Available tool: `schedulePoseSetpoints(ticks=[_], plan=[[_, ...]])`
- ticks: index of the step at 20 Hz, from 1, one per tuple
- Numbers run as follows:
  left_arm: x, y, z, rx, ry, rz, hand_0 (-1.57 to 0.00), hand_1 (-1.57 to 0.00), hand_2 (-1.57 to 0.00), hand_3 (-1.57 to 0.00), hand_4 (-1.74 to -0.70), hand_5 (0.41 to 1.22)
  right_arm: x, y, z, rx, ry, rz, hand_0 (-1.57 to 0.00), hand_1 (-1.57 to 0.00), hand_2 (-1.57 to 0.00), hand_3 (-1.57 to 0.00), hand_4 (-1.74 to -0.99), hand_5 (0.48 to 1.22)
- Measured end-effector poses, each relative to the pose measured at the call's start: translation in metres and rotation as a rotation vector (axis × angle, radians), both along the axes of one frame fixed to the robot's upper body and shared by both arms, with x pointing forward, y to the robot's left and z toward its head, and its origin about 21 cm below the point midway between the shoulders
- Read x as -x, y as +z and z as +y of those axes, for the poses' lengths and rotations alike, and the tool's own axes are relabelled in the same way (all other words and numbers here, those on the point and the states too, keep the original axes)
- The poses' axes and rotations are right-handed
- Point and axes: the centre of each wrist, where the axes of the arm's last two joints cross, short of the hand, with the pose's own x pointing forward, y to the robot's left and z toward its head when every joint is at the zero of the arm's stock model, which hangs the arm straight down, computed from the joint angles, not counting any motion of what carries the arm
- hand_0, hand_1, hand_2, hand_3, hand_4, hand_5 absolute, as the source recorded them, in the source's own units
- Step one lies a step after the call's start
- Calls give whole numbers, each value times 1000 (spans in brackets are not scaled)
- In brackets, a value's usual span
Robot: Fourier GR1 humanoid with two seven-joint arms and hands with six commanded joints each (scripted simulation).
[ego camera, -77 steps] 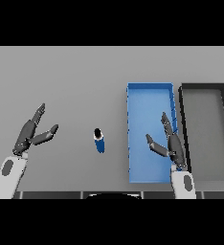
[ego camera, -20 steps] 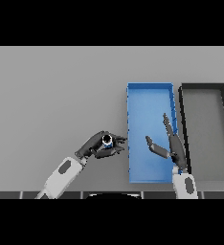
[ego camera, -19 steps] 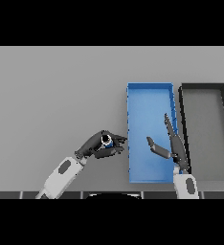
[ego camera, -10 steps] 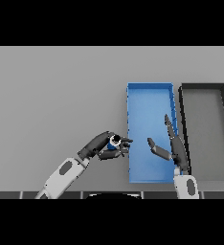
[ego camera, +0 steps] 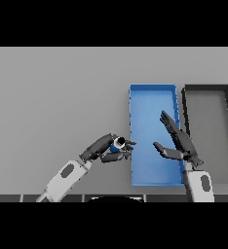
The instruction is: Pick up the blue pipe and place it into the blue bin.
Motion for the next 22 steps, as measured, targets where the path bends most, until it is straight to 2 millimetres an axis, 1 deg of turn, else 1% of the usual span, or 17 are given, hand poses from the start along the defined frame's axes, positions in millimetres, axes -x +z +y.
schedulePoseSetpoints(ticks=[1, 2, 3, 4, 6, 8, 9, 10, 13, 14, 15, 16, 18, 20, 21, 22], plan=[[1, 0, 3, 2, -1, -8, -1571, -1571, -1571, -1494, -1741, 1221, 0, 12, -5, -4, 63, -12, 1, 1, 1, 1, -1282, 537], [1, 0, 4, -2, -6, -8, -1571, -1571, -1571, -1493, -1741, 1221, -2, 27, -2, -1, 131, -27, 1, 1, 1, 1, -1303, 515], [0, 2, 1, -2, -8, -6, -1571, -1571, -1571, -1491, -1741, 1221, -5, 40, -2, 39, 185, -21, 1, 1, 1, 1, -1314, 500], [1, 0, 0, -12, -8, -12, -1571, -1571, -1571, -1489, -1741, 1221, -6, 51, 0, 56, 242, -13, 1, 1, 1, 1, -1319, 501], [-3, 3, 4, -3, -3, -25, -1571, -1571, -1571, -1487, -1741, 1221, -9, 70, 15, 87, 343, -29, 1, 1, 1, 1, -1306, 502], [-6, 3, 3, -14, -4, -19, -1571, -1571, -1571, -1485, -1741, 1221, -15, 82, 30, 120, 418, -25, 1, 1, 1, 1, -1314, 510], [-4, 4, 6, -16, -9, -24, -1571, -1571, -1571, -1484, -1741, 1221, -19, 86, 35, 152, 455, -31, 1, 1, 1, 1, -1311, 517], [-3, 5, 4, -14, -8, -21, -1571, -1571, -1571, -1484, -1741, 1221, -23, 91, 45, 175, 488, -59, 1, 1, 1, 1, -1306, 521], [-2, 3, 2, -5, -24, -23, -1571, -1571, -1571, -1488, -1741, 1221, -27, 94, 67, 222, 572, -69, 1, 1, 1, 1, -1253, 529], [-2, 2, 4, -3, -26, -27, -1571, -1571, -1571, -1502, -1741, 1221, -26, 94, 75, 230, 600, -71, 1, 1, 1, 1, -1241, 530], [-4, 1, 5, 3, -33, -24, -1571, -1571, -1571, -1516, -1741, 1221, -30, 96, 83, 252, 610, -68, 1, 1, 1, 1, -1232, 531], [-4, 0, 4, 11, -42, -25, -1571, -1571, -1571, -1525, -1741, 1221, -32, 101, 86, 246, 625, -76, 1, 1, 1, 1, -1230, 532], [-3, 1, 4, 24, -55, -20, -1571, -1571, -1571, -1536, -1741, 1221, -34, 102, 99, 250, 670, -76, 1, 1, 1, 1, -1225, 529], [-4, 2, 5, 6, -53, -23, -1571, -1571, -1571, -1538, -1741, 1221, -39, 106, 112, 265, 688, -84, 1, 1, 1, 1, -1219, 511], [-3, 0, 2, -14, -51, -29, -1571, -1571, -1571, -1540, -1740, 1221, -42, 105, 119, 275, 700, -74, 1, 1, 1, 1, -1218, 508], [-3, 1, 3, -16, -53, -42, -1571, -1571, -1571, -1535, -1737, 1221, -45, 107, 122, 270, 710, -76, 1, -12, -29, -2, -1222, 506]])
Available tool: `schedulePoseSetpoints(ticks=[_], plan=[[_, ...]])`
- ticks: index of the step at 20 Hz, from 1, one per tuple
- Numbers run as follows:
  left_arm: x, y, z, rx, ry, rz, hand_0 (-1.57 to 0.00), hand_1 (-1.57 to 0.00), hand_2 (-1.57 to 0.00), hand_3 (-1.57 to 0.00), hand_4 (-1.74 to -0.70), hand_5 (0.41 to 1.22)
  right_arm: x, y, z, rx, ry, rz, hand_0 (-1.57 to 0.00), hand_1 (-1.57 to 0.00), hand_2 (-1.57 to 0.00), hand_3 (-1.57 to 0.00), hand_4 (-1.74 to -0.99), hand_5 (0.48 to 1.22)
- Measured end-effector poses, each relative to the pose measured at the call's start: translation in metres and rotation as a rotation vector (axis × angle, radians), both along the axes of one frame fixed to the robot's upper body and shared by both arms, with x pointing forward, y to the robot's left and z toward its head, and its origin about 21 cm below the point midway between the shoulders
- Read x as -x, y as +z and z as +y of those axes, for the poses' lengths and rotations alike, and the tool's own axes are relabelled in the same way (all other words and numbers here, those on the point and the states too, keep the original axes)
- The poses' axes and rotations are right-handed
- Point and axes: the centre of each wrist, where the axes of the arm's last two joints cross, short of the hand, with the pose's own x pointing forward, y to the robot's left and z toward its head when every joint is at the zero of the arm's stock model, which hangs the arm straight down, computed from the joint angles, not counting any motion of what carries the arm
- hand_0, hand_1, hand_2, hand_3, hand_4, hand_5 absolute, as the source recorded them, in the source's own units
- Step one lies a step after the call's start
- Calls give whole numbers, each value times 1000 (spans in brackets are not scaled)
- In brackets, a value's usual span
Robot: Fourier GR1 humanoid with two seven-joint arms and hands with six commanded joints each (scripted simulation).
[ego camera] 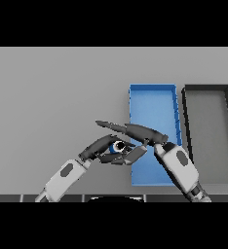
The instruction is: Pick up the blue pipe and place it into the blue bin.
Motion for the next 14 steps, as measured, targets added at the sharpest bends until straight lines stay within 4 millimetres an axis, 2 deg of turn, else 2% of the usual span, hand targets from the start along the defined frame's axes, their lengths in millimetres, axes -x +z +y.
schedulePoseSetpoints(ticks=[1, 2, 3, 4, 5, 6, 7, 8, 9, 11, 14], plan=[[-2, -1, 2, -2, 1, 15, -1571, -1571, -1571, -1484, -1736, 1221, -3, 3, 6, -4, 14, -9, -53, -84, -102, -46, -1245, 506], [-5, 0, 6, 6, 2, 31, -1394, -1326, -1320, -1288, -1737, 1221, -4, 1, 11, 7, 37, -3, -181, -225, -237, -161, -1294, 509], [-5, 1, 3, -20, 2, -1, -1182, -1078, -1063, -1030, -1682, 1221, -6, 6, 18, 8, 56, -8, -345, -375, -379, -296, -1335, 507], [-6, 3, 4, -124, -1, 1, -991, -878, -850, -824, -1552, 1221, -8, 8, 20, 18, 67, -9, -527, -534, -531, -440, -1362, 508], [-4, 3, 6, -191, -18, 17, -818, -706, -680, -659, -1480, 1221, -11, 7, 25, 36, 77, -9, -718, -699, -739, -635, -1430, 522], [-6, 5, 7, -216, -2, 22, -776, -706, -686, -583, -1533, 1221, -12, 8, 28, 29, 94, -21, -888, -873, -905, -768, -1486, 550], [-3, 4, 8, -204, 9, 28, -935, -879, -863, -781, -1574, 1221, -13, 6, 30, -8, 127, -16, -1025, -1013, -1038, -868, -1530, 606], [-5, 2, 6, -186, 31, 16, -1063, -1017, -969, -939, -1607, 1221, -13, 5, 31, -19, 156, 4, -1134, -1124, -1145, -957, -1562, 666], [-5, 2, 3, -159, 33, 29, -1164, -1128, -1051, -1065, -1634, 1221, -12, 5, 35, -42, 180, 25, -1221, -1214, -1230, -1080, -1526, 728], [-4, 1, 7, -130, 37, 46, -1311, -1287, -1186, -1247, -1673, 1221, -10, -1, 38, -101, 197, 71, -1347, -1342, -1353, -1257, -1469, 905], [-4, -2, 3, -64, 36, 58, -1438, -1426, -1348, -1405, -1706, 1221, -10, -1, 35, -149, 193, 9, -1456, -1454, -1459, -1410, -1447, 1059]])
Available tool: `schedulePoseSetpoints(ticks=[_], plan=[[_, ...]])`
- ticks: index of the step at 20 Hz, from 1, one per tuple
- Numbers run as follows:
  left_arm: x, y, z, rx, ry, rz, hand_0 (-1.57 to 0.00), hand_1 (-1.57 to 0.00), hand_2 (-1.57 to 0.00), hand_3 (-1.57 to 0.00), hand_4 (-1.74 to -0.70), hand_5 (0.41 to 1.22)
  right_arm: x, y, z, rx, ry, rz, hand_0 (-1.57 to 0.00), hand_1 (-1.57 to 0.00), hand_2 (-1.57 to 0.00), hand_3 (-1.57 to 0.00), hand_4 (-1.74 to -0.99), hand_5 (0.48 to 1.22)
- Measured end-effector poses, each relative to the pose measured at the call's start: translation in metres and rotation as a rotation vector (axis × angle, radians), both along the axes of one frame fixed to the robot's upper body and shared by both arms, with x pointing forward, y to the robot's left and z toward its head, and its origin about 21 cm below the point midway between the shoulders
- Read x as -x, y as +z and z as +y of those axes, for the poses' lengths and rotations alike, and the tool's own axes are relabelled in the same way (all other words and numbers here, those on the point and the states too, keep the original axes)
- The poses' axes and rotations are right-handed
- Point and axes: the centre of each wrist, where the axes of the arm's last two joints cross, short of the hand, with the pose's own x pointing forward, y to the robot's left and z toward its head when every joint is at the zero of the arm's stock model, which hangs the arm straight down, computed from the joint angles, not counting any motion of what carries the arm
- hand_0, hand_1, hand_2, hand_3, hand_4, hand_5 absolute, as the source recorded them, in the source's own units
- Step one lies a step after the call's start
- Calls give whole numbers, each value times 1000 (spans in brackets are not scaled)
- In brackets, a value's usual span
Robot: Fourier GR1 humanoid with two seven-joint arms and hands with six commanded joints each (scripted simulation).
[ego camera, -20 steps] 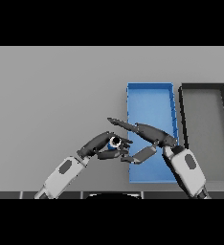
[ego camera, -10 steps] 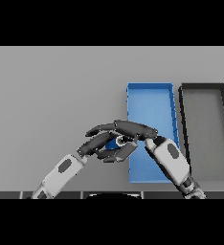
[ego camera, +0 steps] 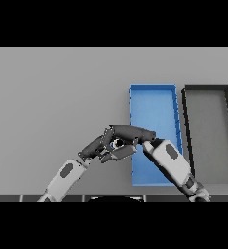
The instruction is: Pick up the blue pipe and place it into the blue bin.
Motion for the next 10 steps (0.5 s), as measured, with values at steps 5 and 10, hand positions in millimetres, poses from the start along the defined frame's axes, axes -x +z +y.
schedulePoseSetpoints(ticks=[5, 10], plan=[[2, 3, 2, 6, 7, 31, -1435, -1354, -1221, -1333, -1648, 1221, 4, -1, -1, -24, 14, -14, -1533, -1533, -1534, -1518, -1480, 1168], [-2, 3, 11, -108, -90, -110, -473, -443, -399, -436, -1143, 1187, 6, 4, -1, 22, -19, 16, -1559, -1558, -1559, -1554, -1491, 1204]])
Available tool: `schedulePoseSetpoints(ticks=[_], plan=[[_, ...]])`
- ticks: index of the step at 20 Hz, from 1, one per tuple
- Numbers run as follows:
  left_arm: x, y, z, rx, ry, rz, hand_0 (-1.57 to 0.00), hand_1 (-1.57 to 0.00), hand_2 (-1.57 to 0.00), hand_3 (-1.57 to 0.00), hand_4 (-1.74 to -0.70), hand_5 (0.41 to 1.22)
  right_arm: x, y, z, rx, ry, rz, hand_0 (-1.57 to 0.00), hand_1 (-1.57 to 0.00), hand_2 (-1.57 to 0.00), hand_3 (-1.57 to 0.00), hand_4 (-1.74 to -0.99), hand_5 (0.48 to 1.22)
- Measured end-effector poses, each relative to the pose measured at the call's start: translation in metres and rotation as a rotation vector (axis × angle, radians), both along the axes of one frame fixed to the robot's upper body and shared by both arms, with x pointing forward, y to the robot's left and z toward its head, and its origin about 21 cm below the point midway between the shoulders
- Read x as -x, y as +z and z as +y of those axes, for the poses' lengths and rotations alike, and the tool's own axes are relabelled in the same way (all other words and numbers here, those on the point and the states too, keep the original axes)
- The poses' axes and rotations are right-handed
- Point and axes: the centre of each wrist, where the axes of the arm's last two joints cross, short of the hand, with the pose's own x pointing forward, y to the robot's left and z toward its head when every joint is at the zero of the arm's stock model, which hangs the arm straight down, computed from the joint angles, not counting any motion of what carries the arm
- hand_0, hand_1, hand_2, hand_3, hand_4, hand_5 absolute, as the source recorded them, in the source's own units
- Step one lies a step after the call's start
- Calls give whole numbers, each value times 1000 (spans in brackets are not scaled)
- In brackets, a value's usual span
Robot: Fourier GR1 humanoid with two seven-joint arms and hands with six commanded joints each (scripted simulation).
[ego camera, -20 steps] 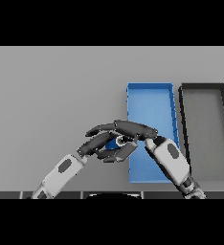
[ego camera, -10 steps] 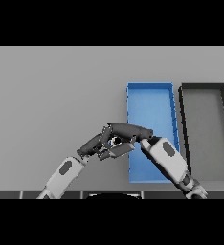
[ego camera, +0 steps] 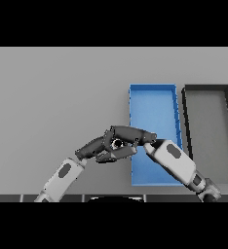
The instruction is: Pick up the blue pipe and place it into the blue bin.
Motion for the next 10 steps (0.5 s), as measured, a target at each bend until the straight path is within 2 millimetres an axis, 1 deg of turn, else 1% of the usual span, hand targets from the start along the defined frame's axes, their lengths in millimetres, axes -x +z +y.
schedulePoseSetpoints(ticks=[1, 2, 4, 5, 6, 7, 9, 10], plan=[[-2, 1, 0, -25, -1, -12, -378, -354, -319, -349, -1088, 1113, 1, -1, 2, -4, 0, -2, -1561, -1561, -1561, -1557, -1492, 1207], [-3, 1, -1, -32, 1, -16, -303, -283, -255, -279, -1041, 1020, 1, -1, 2, -13, 1, -3, -1563, -1563, -1563, -1560, -1493, 1210], [-1, 0, 2, -25, 11, -33, -193, -181, -163, -178, -968, 849, 4, -2, 1, -19, 22, -2, -1566, -1566, -1566, -1564, -1495, 1214], [-5, 3, 2, -33, 22, -33, -154, -145, -130, -142, -942, 785, 2, -1, 5, -4, 17, 0, -1567, -1567, -1567, -1565, -1496, 1215], [-3, 0, 1, -33, 27, -32, -123, -115, -104, -114, -915, 735, 1, -2, 5, 4, 8, -5, -1568, -1568, -1568, -1566, -1496, 1216], [-7, 0, 3, -56, 40, -33, -98, -92, -83, -91, -898, 697, 1, -4, 3, 16, 6, -13, -1568, -1568, -1568, -1567, -1496, 1217], [-6, 0, 4, -36, 31, -37, -63, -59, -53, -58, -887, 638, 0, -3, 3, 26, -9, -22, -1569, -1569, -1569, -1569, -1493, 1219], [-7, 2, 3, -33, 37, -26, -50, -47, -42, -46, -887, 617, 0, -7, 3, 31, -5, -10, -1570, -1570, -1570, -1569, -1491, 1219]])
